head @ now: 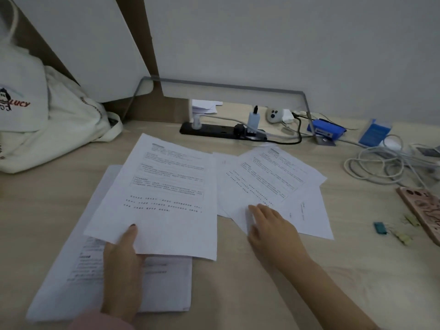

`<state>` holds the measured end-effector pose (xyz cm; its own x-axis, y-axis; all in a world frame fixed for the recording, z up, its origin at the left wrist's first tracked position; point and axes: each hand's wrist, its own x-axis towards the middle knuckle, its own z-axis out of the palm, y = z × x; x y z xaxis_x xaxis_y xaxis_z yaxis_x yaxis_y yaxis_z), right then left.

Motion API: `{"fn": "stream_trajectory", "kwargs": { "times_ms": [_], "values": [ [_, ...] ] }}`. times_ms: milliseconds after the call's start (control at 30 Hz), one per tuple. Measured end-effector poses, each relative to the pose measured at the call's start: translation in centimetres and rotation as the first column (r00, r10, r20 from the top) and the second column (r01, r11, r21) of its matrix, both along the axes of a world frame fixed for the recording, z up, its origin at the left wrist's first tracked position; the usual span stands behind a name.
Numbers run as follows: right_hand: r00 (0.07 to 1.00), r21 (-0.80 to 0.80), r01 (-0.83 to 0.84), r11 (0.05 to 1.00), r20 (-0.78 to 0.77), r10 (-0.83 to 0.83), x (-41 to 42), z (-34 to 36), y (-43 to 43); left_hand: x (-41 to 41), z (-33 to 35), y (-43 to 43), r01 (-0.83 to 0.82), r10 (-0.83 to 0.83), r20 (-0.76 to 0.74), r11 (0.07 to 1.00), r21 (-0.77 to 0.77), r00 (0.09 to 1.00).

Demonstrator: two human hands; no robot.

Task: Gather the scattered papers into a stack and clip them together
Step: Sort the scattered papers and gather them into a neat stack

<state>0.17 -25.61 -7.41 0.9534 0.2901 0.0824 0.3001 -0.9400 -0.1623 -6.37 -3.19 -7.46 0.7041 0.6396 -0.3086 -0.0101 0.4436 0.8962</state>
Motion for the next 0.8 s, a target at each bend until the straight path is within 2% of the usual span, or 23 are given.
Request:
{"fn": "stream_trajectory", "kwargs": {
  "times_ms": [133,333,367,400,467,533,567,600,667,800],
  "values": [
    [0.999,0.065,0.018,0.998,-0.048,-0.015,-0.1,0.4,0.1,-0.5,-1.2,0.1,-0.104,0.104,-0.019,0.995,0.008,0.994],
    [0.999,-0.155,0.012,0.988,0.04,-0.006,0.2,-0.2,0.6,-0.6,-1.9,0.3,-0.057,0.056,0.02,0.998,0.038,0.998],
    [0.998,-0.149,0.042,0.988,0.055,-0.034,0.3,-0.1,0.5,-0.7,-1.9,0.3,-0.041,0.04,0.025,0.998,0.044,0.999],
    [0.994,-0.092,0.092,0.992,0.068,-0.086,0.5,0.1,0.3,-0.8,-1.9,0.3,-0.031,0.03,0.032,0.998,0.047,0.999],
    [0.972,0.199,0.219,0.955,0.04,-0.231,0.8,0.7,-0.5,-0.9,-1.9,0.4,-0.011,0.008,0.046,0.998,0.056,0.999],
    [0.954,0.54,0.258,0.801,-0.015,-0.298,0.6,1.6,-1.0,-1.1,-1.8,0.5,0.007,-0.01,0.051,0.998,0.065,0.999],
    [0.957,0.629,0.229,0.743,-0.007,-0.289,0.3,2.1,-1.0,-1.1,-1.8,0.5,0.012,-0.015,0.045,0.998,0.065,0.999],
    [0.967,0.662,0.187,0.726,0.008,-0.256,-0.1,2.6,-0.7,-1.2,-1.9,0.6,0.019,-0.021,0.037,0.998,0.062,0.999],
    [0.989,0.658,0.073,0.75,0.05,-0.141,-1.2,3.4,0.5,-1.2,-1.8,0.6,0.04,-0.041,0.023,0.998,0.057,0.999],
    [0.981,0.538,-0.179,0.824,0.166,0.105,-2.8,2.9,3.0,-1.4,-1.5,0.5,0.088,-0.091,0.048,0.994,0.068,0.995]
  ]
}}
